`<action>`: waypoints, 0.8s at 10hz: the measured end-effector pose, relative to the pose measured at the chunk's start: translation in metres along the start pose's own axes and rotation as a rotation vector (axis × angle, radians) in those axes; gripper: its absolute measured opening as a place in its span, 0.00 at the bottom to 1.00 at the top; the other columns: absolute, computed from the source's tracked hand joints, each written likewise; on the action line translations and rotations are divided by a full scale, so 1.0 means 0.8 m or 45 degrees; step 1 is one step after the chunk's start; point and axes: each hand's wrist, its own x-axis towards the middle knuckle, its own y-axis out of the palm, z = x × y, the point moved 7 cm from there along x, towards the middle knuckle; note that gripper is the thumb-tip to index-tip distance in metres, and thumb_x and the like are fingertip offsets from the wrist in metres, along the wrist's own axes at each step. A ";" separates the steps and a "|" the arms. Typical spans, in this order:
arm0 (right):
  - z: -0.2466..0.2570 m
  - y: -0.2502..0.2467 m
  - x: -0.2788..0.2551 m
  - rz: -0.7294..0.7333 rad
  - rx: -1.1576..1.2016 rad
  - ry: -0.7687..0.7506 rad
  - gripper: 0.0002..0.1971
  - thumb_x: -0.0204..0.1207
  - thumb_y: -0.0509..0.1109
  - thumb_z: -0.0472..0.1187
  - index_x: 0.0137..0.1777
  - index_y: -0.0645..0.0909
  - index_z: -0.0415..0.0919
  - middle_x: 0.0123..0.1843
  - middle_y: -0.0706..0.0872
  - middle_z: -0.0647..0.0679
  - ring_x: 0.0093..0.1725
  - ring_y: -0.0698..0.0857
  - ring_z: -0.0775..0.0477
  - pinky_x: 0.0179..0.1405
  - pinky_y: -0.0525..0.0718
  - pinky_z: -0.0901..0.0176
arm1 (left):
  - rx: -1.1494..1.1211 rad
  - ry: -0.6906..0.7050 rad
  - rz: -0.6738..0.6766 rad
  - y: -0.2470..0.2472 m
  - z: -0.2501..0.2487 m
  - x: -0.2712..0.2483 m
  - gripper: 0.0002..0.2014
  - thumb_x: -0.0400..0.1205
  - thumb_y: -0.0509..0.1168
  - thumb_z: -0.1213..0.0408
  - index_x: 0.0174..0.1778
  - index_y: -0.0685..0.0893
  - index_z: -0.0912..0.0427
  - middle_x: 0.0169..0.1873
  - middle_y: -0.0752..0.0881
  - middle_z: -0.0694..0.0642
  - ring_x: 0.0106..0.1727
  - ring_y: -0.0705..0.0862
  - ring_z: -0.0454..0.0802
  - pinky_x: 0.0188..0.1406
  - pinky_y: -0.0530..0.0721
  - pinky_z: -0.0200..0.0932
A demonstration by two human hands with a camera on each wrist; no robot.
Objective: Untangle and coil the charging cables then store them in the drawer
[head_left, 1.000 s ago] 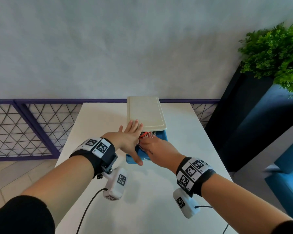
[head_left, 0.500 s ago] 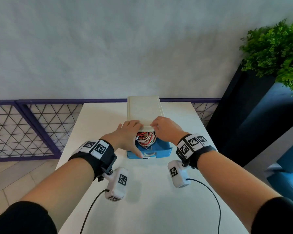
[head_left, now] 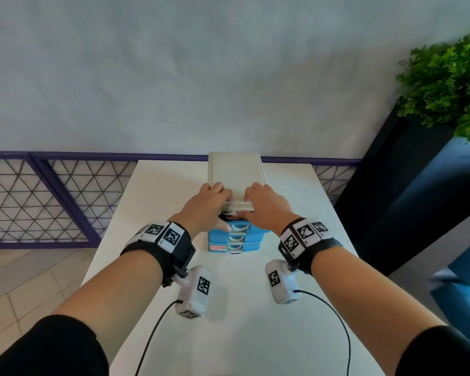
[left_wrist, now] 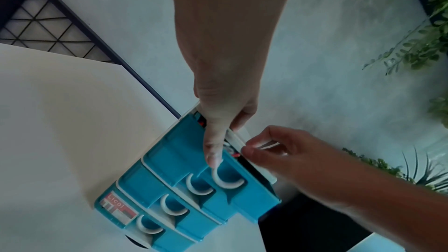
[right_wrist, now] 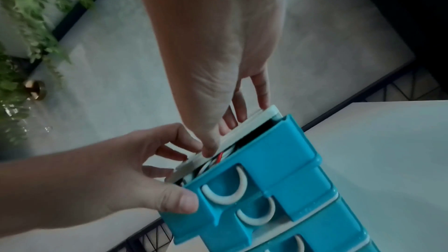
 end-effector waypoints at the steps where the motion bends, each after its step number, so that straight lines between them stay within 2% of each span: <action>1: -0.007 -0.002 -0.004 0.003 0.087 0.005 0.17 0.81 0.65 0.52 0.65 0.77 0.44 0.64 0.76 0.51 0.66 0.74 0.47 0.51 0.75 0.54 | 0.078 0.007 -0.169 -0.002 -0.005 0.006 0.22 0.69 0.76 0.58 0.55 0.76 0.55 0.52 0.75 0.53 0.51 0.70 0.55 0.41 0.80 0.52; 2: -0.004 0.001 -0.008 -0.040 0.115 -0.007 0.17 0.79 0.68 0.48 0.64 0.77 0.43 0.62 0.77 0.50 0.62 0.75 0.47 0.48 0.75 0.57 | 0.159 0.016 -0.300 0.002 -0.008 0.007 0.17 0.67 0.75 0.70 0.47 0.78 0.53 0.44 0.77 0.54 0.41 0.72 0.56 0.28 0.74 0.47; 3: -0.003 0.002 -0.009 -0.115 0.069 -0.020 0.14 0.77 0.71 0.43 0.61 0.77 0.43 0.59 0.77 0.50 0.59 0.76 0.47 0.44 0.77 0.57 | 0.145 0.036 -0.407 0.004 -0.005 0.003 0.17 0.67 0.75 0.72 0.46 0.79 0.55 0.42 0.79 0.54 0.39 0.71 0.56 0.28 0.70 0.46; 4: 0.001 0.004 -0.010 -0.186 0.003 -0.018 0.09 0.78 0.70 0.38 0.56 0.78 0.44 0.55 0.78 0.50 0.55 0.78 0.46 0.39 0.78 0.56 | 0.102 0.051 -0.456 0.002 -0.006 -0.001 0.13 0.71 0.74 0.70 0.47 0.79 0.56 0.43 0.79 0.55 0.40 0.67 0.53 0.31 0.71 0.48; 5: 0.000 0.004 -0.011 -0.219 0.007 -0.021 0.07 0.79 0.69 0.38 0.55 0.78 0.44 0.54 0.79 0.50 0.53 0.78 0.47 0.39 0.80 0.55 | 0.060 0.038 -0.431 0.004 -0.005 -0.002 0.11 0.73 0.73 0.68 0.48 0.79 0.56 0.45 0.79 0.54 0.42 0.71 0.55 0.33 0.76 0.50; 6: 0.000 0.006 -0.014 -0.194 -0.009 -0.016 0.08 0.79 0.69 0.38 0.56 0.78 0.44 0.55 0.79 0.50 0.54 0.78 0.47 0.40 0.80 0.55 | 0.072 0.013 -0.353 0.004 -0.007 -0.005 0.13 0.75 0.72 0.64 0.52 0.78 0.56 0.49 0.78 0.55 0.48 0.74 0.58 0.37 0.78 0.50; 7: 0.002 0.004 -0.011 -0.166 -0.002 -0.037 0.10 0.79 0.68 0.38 0.60 0.77 0.44 0.58 0.78 0.50 0.58 0.78 0.46 0.45 0.81 0.55 | 0.071 0.026 -0.248 0.004 -0.009 -0.005 0.18 0.75 0.72 0.59 0.59 0.75 0.55 0.57 0.75 0.54 0.56 0.73 0.58 0.47 0.80 0.50; 8: -0.008 0.009 -0.021 0.023 0.132 -0.002 0.20 0.82 0.64 0.44 0.74 0.72 0.45 0.75 0.73 0.50 0.74 0.72 0.46 0.64 0.76 0.53 | -0.120 0.020 -0.087 0.009 0.003 -0.013 0.25 0.78 0.69 0.61 0.71 0.72 0.52 0.72 0.71 0.52 0.72 0.70 0.57 0.65 0.76 0.52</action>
